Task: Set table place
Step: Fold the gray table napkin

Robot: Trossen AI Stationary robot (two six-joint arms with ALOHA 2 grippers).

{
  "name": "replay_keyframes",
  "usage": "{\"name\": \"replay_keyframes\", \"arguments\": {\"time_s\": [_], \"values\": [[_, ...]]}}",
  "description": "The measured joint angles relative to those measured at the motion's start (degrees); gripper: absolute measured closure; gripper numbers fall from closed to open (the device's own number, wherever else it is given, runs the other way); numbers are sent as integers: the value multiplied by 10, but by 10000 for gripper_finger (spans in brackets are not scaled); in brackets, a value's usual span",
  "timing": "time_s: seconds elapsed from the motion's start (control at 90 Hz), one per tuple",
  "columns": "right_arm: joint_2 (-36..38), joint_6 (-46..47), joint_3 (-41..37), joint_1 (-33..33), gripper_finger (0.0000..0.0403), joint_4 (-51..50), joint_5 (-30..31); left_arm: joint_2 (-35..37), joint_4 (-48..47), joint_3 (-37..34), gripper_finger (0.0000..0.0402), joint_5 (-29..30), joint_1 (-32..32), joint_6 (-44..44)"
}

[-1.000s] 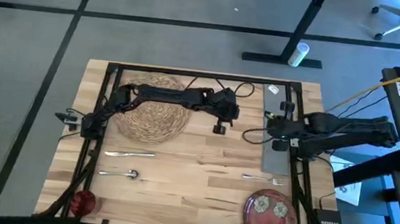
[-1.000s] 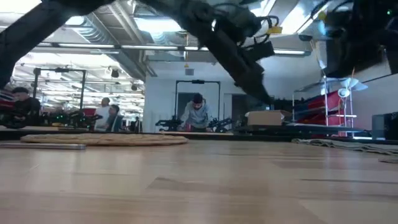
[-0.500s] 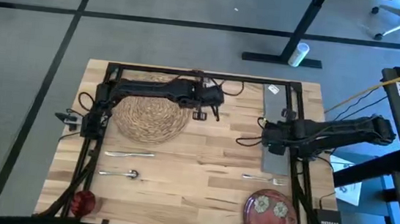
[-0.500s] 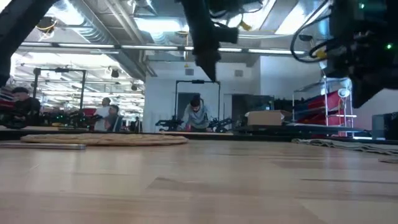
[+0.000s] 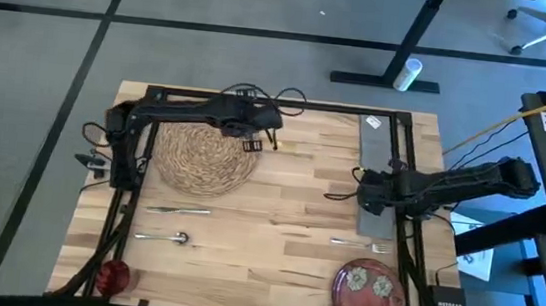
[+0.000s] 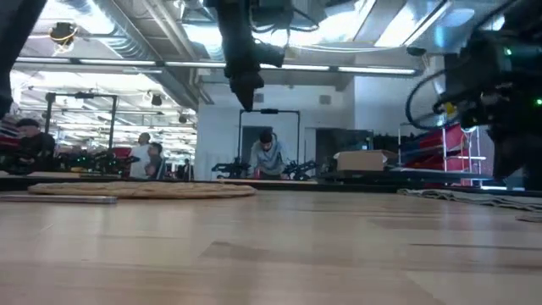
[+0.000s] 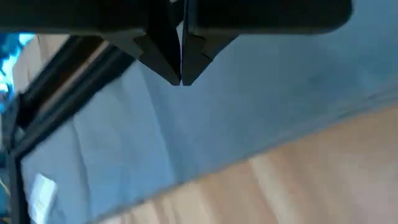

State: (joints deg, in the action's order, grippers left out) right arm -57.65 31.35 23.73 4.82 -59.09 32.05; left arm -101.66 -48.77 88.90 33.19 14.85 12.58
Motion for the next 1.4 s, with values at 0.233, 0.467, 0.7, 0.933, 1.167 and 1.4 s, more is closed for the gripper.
{"name": "replay_keyframes", "arguments": {"time_s": [0.233, 0.467, 0.7, 0.933, 1.167, 1.4], "values": [[-9, 6, -20, 0, 403, 44, -17, 89, 188, -174, 402, -60, -2, -5], [-66, -4, -21, 0, 403, 107, -50, 101, 281, -258, 402, -64, -5, -49], [-159, -66, -17, 0, 403, 255, -59, 101, 316, -290, 402, -65, -6, -77], [-199, -124, 20, 0, 403, 349, -102, 101, 315, -293, 402, -65, -6, -82], [-207, -220, 65, 0, 403, 427, -150, 101, 314, -293, 402, -64, -6, -87], [-202, -283, 145, 0, 403, 329, -70, 100, 387, -293, 402, -151, -6, -76]]}}
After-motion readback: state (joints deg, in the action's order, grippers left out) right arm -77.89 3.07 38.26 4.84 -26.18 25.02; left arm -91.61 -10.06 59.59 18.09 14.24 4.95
